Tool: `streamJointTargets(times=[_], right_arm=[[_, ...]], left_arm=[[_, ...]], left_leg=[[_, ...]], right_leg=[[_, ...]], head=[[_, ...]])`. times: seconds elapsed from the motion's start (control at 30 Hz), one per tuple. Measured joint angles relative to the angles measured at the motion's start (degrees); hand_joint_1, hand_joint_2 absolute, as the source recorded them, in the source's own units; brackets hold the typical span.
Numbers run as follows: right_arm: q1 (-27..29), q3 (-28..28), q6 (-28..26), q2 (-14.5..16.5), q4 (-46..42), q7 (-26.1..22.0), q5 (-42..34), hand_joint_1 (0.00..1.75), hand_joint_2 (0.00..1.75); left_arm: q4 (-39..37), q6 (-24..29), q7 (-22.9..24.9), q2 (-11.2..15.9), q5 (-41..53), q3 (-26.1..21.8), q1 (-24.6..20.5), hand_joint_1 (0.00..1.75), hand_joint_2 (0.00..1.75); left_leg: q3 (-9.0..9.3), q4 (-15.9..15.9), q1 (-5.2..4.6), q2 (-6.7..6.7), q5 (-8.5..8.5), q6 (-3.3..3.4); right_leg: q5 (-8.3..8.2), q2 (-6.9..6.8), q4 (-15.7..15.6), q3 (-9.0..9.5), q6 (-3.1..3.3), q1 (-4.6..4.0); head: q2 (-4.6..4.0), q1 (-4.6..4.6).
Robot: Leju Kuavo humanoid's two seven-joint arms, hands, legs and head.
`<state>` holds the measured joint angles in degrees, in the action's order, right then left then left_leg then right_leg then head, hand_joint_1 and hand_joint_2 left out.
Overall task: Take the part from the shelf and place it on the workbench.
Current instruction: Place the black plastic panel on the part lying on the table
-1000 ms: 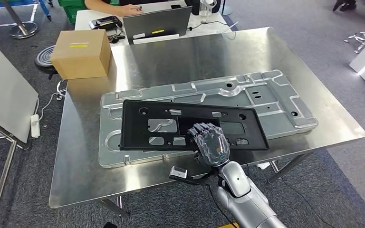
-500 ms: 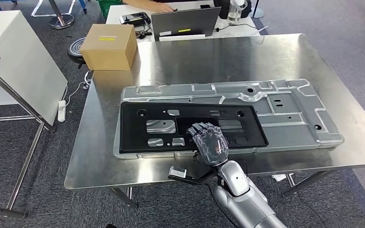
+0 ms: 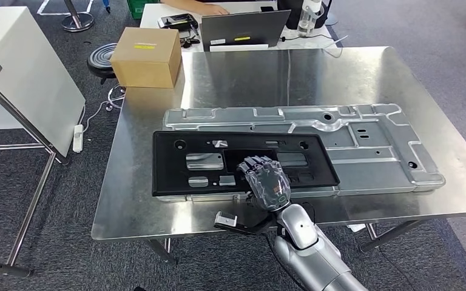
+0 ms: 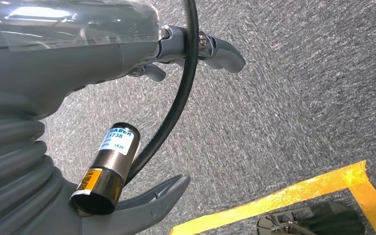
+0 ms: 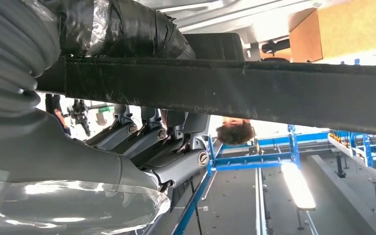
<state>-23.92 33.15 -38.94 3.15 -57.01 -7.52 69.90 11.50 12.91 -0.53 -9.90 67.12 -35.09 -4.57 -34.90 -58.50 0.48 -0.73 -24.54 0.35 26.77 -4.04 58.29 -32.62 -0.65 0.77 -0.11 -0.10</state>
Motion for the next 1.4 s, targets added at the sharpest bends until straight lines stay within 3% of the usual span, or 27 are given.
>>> streamJointTargets(times=[0.53, 0.97, 1.4], right_arm=[[-0.7, 0.6, 1.7, -0.4, 0.8, 3.3, 1.4, 1.66, 1.75], [-4.9, 0.7, 4.0, -8.0, 5.3, 5.6, 7.7, 1.66, 1.75], [-5.4, 0.8, 4.8, -9.3, 7.2, 5.6, 8.6, 1.66, 1.75]], left_arm=[[0.0, -0.4, 0.7, 0.0, 0.1, -0.1, 0.5, 0.00, 1.75], [0.0, -0.5, 0.5, 0.0, 0.2, -0.1, 1.0, 0.00, 1.75], [0.0, -0.5, 0.3, 0.0, 0.2, -0.2, 1.1, 0.00, 1.75]], left_leg=[[0.00, 0.0, 0.02, -0.02, 0.04, -0.01], [-0.02, 0.0, 0.05, -0.03, 0.06, 0.03], [-0.02, 0.0, 0.05, -0.04, 0.06, 0.02]], right_leg=[[0.05, 0.03, 0.2, -0.14, -0.13, -0.18], [0.04, 0.04, 0.2, -0.14, -0.14, -0.07], [0.05, 0.04, 0.2, -0.17, -0.14, -0.15]], head=[[0.00, -0.01], [0.00, -0.01], [0.00, -0.01]])
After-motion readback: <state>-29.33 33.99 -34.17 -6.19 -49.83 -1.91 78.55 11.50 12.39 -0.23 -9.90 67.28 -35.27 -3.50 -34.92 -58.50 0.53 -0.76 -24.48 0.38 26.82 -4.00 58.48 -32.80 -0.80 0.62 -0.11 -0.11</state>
